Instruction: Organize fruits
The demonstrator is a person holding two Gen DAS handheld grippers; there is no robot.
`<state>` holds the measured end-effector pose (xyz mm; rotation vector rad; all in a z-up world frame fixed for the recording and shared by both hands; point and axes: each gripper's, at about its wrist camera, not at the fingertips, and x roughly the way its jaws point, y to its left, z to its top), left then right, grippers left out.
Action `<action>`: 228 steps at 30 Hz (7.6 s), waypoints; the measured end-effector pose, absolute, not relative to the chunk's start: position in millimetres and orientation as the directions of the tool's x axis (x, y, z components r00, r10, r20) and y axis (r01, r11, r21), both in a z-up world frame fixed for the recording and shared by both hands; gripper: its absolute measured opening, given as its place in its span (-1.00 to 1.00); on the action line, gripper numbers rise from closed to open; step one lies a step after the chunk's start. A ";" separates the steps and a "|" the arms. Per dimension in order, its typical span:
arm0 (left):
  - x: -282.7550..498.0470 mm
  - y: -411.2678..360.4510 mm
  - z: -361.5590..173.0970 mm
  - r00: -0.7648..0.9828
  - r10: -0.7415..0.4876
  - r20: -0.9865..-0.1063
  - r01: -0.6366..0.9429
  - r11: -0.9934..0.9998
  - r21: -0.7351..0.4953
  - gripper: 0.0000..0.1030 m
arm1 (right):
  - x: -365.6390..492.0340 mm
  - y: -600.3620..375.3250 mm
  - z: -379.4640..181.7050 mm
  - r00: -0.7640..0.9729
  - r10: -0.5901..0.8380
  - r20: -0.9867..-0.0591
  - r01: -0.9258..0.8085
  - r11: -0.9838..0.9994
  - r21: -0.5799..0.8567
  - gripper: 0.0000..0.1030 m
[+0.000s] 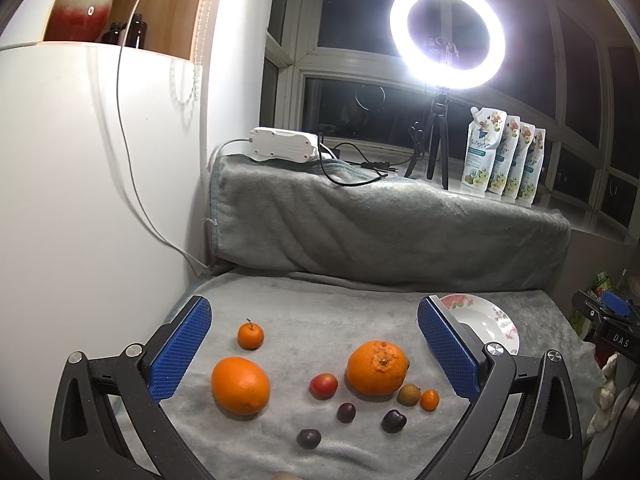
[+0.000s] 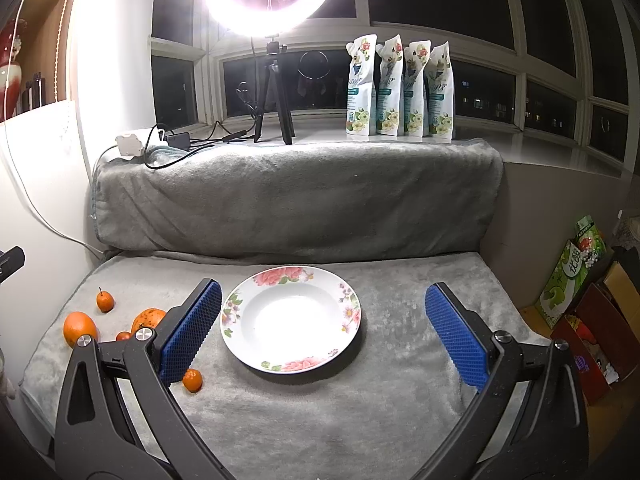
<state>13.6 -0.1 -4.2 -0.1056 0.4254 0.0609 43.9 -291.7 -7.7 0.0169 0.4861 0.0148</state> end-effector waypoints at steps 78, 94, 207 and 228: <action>107.4 -17.4 -147.9 0.577 -0.416 -0.703 0.078 0.885 -0.459 -0.14 | 201.2 -133.6 -136.5 0.182 0.597 -0.782 -0.484 0.746 0.457 0.13; 104.9 -22.5 -136.9 0.598 -0.398 -0.696 0.092 0.896 -0.434 -0.17 | 195.6 -135.8 -126.5 0.218 0.592 -0.776 -0.505 0.749 0.429 0.08; 21.4 48.0 -123.8 0.703 -0.206 -0.681 -0.016 0.952 -0.305 -0.01 | 114.4 -211.4 -99.6 0.469 0.535 -0.703 -0.544 0.802 0.247 0.33; 30.7 32.2 -149.7 0.641 -0.242 -0.729 0.021 0.954 -0.298 -0.27 | 138.3 -147.4 -142.7 0.317 0.430 -0.845 -0.680 0.725 0.113 -0.05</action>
